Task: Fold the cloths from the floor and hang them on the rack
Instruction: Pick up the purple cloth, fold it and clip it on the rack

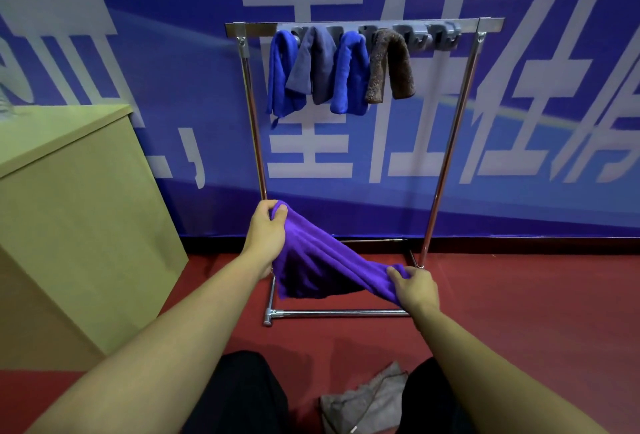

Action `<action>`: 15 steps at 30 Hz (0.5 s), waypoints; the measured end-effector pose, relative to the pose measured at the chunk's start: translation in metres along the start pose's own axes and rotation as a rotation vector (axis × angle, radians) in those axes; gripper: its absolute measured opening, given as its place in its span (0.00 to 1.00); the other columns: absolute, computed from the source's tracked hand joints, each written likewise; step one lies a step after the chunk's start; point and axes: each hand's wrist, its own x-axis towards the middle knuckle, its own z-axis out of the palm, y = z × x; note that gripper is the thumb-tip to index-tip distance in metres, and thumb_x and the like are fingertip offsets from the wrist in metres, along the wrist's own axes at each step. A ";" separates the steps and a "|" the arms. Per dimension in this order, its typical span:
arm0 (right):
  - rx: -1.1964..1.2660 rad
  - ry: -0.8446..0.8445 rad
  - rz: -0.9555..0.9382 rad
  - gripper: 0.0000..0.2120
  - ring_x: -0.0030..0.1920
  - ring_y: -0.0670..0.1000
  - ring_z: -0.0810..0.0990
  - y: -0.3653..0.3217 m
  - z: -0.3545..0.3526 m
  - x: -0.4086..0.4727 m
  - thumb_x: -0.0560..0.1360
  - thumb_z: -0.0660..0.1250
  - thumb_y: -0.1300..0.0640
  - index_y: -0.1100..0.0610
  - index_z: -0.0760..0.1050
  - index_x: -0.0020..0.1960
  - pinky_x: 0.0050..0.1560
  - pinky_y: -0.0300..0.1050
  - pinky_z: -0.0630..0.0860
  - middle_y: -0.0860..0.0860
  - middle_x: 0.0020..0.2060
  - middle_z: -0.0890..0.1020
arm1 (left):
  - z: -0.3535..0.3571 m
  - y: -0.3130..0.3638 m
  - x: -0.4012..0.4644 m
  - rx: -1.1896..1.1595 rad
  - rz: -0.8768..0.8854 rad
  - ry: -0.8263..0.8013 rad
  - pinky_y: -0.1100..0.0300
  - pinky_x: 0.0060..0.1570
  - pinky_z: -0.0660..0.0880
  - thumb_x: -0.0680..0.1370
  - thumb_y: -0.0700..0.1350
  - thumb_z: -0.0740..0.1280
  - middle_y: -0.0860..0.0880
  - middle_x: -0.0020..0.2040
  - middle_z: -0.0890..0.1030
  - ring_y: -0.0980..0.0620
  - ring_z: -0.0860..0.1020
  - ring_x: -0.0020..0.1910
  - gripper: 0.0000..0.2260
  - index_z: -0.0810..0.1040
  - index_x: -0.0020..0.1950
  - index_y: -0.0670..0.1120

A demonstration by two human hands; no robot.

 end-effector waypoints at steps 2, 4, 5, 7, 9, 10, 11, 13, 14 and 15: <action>0.006 0.010 0.029 0.21 0.44 0.62 0.80 -0.002 -0.003 0.000 0.76 0.68 0.42 0.60 0.80 0.38 0.43 0.47 0.71 0.57 0.34 0.79 | 0.000 -0.002 0.001 -0.001 0.000 0.003 0.45 0.61 0.76 0.84 0.49 0.60 0.47 0.53 0.80 0.46 0.79 0.53 0.07 0.76 0.57 0.50; 0.042 0.015 0.075 0.26 0.46 0.63 0.80 -0.007 -0.007 -0.001 0.76 0.67 0.38 0.62 0.80 0.37 0.44 0.47 0.71 0.58 0.36 0.80 | -0.001 -0.003 0.002 0.004 -0.006 0.008 0.46 0.61 0.76 0.84 0.49 0.60 0.47 0.54 0.80 0.45 0.79 0.55 0.07 0.76 0.57 0.50; 0.075 0.022 0.090 0.27 0.48 0.63 0.81 -0.008 -0.007 0.000 0.76 0.66 0.38 0.63 0.81 0.40 0.47 0.49 0.72 0.60 0.39 0.80 | -0.002 -0.005 0.002 0.011 -0.008 0.014 0.47 0.61 0.76 0.84 0.49 0.60 0.48 0.54 0.80 0.45 0.79 0.55 0.07 0.76 0.57 0.49; 0.163 0.017 0.111 0.30 0.49 0.63 0.80 -0.010 -0.008 0.003 0.77 0.64 0.38 0.67 0.81 0.43 0.52 0.51 0.74 0.63 0.44 0.82 | -0.004 -0.008 0.002 0.034 -0.013 0.019 0.48 0.61 0.76 0.84 0.49 0.60 0.48 0.54 0.80 0.45 0.79 0.56 0.07 0.75 0.57 0.49; 0.264 -0.007 0.108 0.30 0.45 0.60 0.79 -0.013 -0.008 0.003 0.78 0.64 0.39 0.69 0.79 0.42 0.53 0.53 0.75 0.62 0.43 0.81 | -0.006 -0.015 0.003 0.041 -0.036 0.011 0.48 0.63 0.75 0.84 0.50 0.60 0.48 0.55 0.80 0.45 0.79 0.56 0.07 0.75 0.58 0.49; 0.327 -0.024 0.120 0.28 0.45 0.59 0.79 -0.013 -0.008 0.006 0.78 0.64 0.40 0.67 0.79 0.42 0.53 0.52 0.76 0.62 0.44 0.81 | -0.006 -0.019 0.004 0.032 -0.062 0.003 0.48 0.64 0.75 0.84 0.50 0.61 0.47 0.56 0.80 0.45 0.79 0.57 0.08 0.74 0.59 0.49; 0.397 -0.054 0.147 0.26 0.47 0.59 0.80 -0.013 -0.008 0.008 0.77 0.66 0.40 0.65 0.78 0.43 0.55 0.53 0.78 0.61 0.45 0.81 | -0.006 -0.022 0.005 0.009 -0.105 -0.005 0.47 0.64 0.75 0.83 0.50 0.63 0.45 0.58 0.79 0.45 0.79 0.56 0.08 0.73 0.60 0.50; 0.540 -0.179 0.222 0.22 0.49 0.61 0.83 -0.011 -0.009 0.013 0.75 0.69 0.40 0.62 0.78 0.46 0.56 0.57 0.80 0.60 0.47 0.83 | -0.007 -0.029 0.007 -0.059 -0.203 -0.018 0.48 0.59 0.76 0.80 0.50 0.66 0.42 0.62 0.79 0.45 0.78 0.51 0.11 0.72 0.63 0.54; 0.607 -0.267 0.244 0.22 0.48 0.60 0.84 -0.010 -0.009 0.014 0.75 0.70 0.41 0.61 0.78 0.50 0.53 0.56 0.80 0.60 0.47 0.84 | -0.008 -0.033 0.008 -0.093 -0.239 -0.030 0.49 0.53 0.76 0.79 0.48 0.67 0.41 0.62 0.79 0.45 0.78 0.49 0.13 0.71 0.63 0.57; 0.642 -0.339 0.238 0.22 0.45 0.59 0.83 -0.009 -0.010 0.016 0.74 0.71 0.42 0.59 0.77 0.56 0.49 0.52 0.80 0.59 0.47 0.84 | -0.010 -0.036 0.009 -0.122 -0.265 -0.045 0.49 0.49 0.75 0.79 0.45 0.67 0.41 0.61 0.80 0.45 0.78 0.47 0.13 0.72 0.61 0.58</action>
